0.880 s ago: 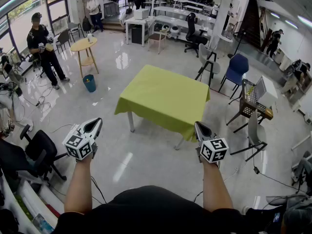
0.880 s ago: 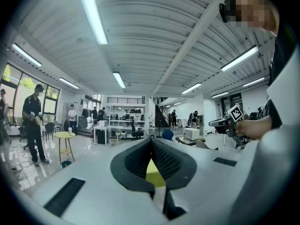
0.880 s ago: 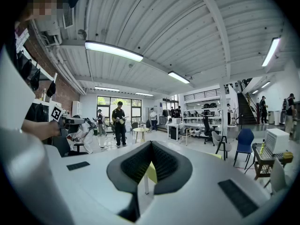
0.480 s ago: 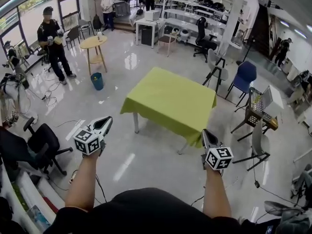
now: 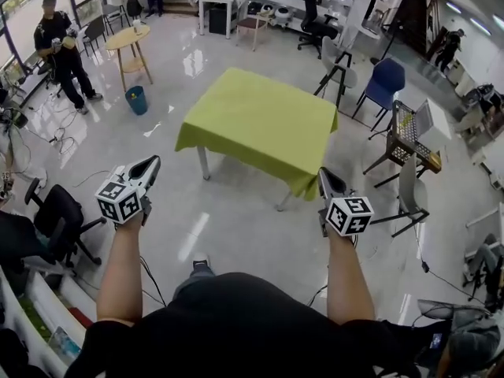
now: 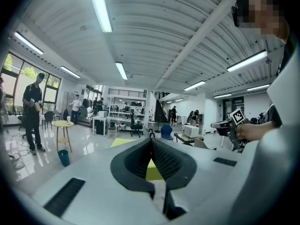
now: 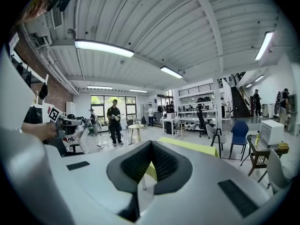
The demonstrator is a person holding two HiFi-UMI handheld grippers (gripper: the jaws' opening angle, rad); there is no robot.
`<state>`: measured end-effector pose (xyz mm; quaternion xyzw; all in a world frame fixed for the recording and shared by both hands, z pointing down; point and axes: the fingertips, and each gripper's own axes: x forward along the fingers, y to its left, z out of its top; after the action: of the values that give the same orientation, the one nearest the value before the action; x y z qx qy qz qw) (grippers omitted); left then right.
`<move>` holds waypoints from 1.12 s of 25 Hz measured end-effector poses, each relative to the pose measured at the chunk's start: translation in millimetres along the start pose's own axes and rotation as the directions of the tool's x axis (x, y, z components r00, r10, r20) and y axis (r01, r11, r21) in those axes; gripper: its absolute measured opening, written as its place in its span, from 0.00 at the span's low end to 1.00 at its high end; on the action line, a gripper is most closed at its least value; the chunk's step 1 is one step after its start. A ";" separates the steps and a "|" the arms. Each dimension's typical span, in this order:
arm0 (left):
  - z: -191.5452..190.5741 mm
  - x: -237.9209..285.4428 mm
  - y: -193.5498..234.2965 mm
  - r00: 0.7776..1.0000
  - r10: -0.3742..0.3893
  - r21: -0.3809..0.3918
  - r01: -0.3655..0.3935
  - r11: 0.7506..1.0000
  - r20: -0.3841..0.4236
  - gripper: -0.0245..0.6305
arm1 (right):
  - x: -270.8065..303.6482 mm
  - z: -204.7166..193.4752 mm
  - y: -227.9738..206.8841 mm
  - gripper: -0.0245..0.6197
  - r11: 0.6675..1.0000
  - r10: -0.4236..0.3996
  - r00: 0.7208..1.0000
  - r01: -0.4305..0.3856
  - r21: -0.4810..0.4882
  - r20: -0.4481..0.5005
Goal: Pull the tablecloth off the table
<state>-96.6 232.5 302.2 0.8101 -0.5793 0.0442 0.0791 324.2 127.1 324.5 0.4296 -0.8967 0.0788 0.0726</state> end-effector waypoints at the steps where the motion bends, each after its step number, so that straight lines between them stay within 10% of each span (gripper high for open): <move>1: -5.4 9.0 4.6 1.000 -0.001 -0.002 0.001 1.000 -0.012 0.07 | 6.0 -3.8 -7.9 0.06 1.000 -0.012 1.000 0.012 -0.001 -0.011; 10: -52.5 71.4 81.0 0.998 -0.021 -0.024 0.020 1.000 -0.057 0.07 | 74.6 -49.6 -36.7 0.06 0.994 -0.105 0.994 0.106 0.034 -0.040; 28: -23.3 254.3 293.7 0.976 -0.160 -0.076 0.150 0.986 -0.147 0.07 | 271.5 4.3 -56.0 0.06 0.961 -0.267 0.957 0.274 0.048 -0.114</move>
<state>-291.3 -93.0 389.2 0.8440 -0.5078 0.0810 0.1526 199.2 -114.5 378.4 0.5453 -0.8214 0.1192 0.1169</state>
